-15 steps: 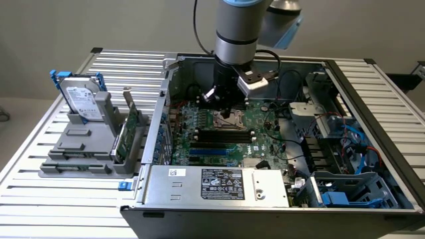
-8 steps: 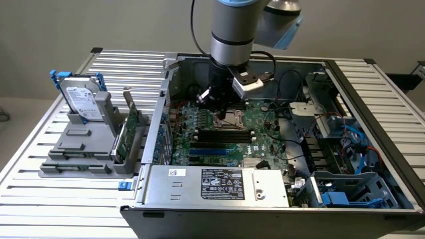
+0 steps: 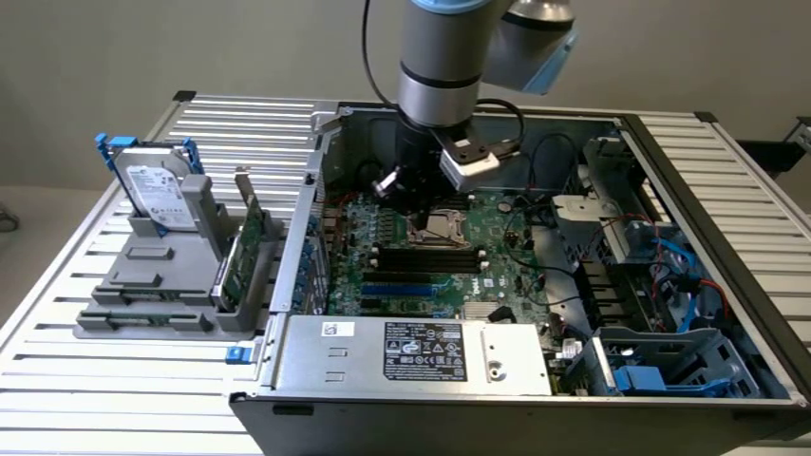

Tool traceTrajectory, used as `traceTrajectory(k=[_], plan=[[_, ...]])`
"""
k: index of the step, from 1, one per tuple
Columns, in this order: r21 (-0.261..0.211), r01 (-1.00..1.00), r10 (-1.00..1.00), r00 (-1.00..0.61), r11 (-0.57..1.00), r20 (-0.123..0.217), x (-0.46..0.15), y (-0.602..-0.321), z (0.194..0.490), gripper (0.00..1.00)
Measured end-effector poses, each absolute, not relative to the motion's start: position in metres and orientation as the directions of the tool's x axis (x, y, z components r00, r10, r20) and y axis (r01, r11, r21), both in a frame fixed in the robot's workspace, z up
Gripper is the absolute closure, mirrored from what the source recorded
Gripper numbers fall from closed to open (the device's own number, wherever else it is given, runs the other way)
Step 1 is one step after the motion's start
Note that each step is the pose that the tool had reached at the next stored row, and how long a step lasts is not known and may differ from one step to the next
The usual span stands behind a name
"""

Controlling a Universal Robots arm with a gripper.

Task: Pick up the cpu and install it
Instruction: 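Install the first cpu locking lever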

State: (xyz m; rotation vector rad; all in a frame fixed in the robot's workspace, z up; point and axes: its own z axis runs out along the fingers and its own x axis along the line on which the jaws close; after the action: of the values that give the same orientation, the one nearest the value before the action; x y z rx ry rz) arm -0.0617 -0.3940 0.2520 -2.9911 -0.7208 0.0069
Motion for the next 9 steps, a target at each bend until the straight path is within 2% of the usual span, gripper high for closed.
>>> traceTrajectory(k=[9], plan=[[-0.065, 0.445, 0.445, 0.895, -0.893, 0.008, -0.0674, -0.3940, 0.2479, 0.89]])
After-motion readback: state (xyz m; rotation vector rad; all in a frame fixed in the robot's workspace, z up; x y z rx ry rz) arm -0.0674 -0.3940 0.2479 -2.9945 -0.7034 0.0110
